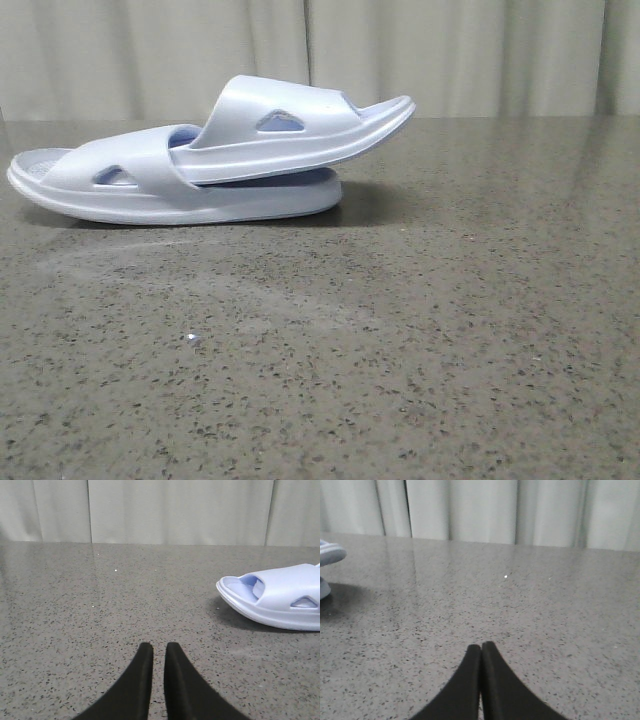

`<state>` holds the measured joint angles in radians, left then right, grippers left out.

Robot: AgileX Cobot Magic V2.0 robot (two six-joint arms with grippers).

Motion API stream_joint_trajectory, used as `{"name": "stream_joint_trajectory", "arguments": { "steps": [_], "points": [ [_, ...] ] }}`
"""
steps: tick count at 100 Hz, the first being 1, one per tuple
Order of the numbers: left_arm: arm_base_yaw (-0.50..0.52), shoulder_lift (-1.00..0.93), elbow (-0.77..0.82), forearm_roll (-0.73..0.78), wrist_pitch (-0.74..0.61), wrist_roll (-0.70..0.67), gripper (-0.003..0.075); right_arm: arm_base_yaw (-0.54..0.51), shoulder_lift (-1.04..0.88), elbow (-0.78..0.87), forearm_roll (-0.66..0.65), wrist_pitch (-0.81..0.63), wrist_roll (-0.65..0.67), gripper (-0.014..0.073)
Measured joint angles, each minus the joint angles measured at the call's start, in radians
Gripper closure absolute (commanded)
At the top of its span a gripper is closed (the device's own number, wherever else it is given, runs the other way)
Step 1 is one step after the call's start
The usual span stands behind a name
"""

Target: Insert blue slippers together front up

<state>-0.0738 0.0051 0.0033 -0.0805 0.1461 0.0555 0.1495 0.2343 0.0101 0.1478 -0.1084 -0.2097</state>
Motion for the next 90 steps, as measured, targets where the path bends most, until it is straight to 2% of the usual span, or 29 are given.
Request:
{"name": "stream_joint_trajectory", "arguments": {
  "steps": [12,24,90],
  "points": [
    [0.0,-0.002,0.0,0.0,0.0,0.0,0.0705,-0.056,-0.105,0.0,-0.03,0.164,0.022,0.0679],
    [0.0,-0.002,0.0,0.0,0.0,0.0,0.0705,-0.093,-0.182,0.0,-0.043,0.24,0.026,0.0679],
    [0.0,-0.002,0.0,0.0,0.002,0.0,0.0705,-0.102,-0.207,0.0,-0.047,0.279,0.029,0.0679]
  ]
}}
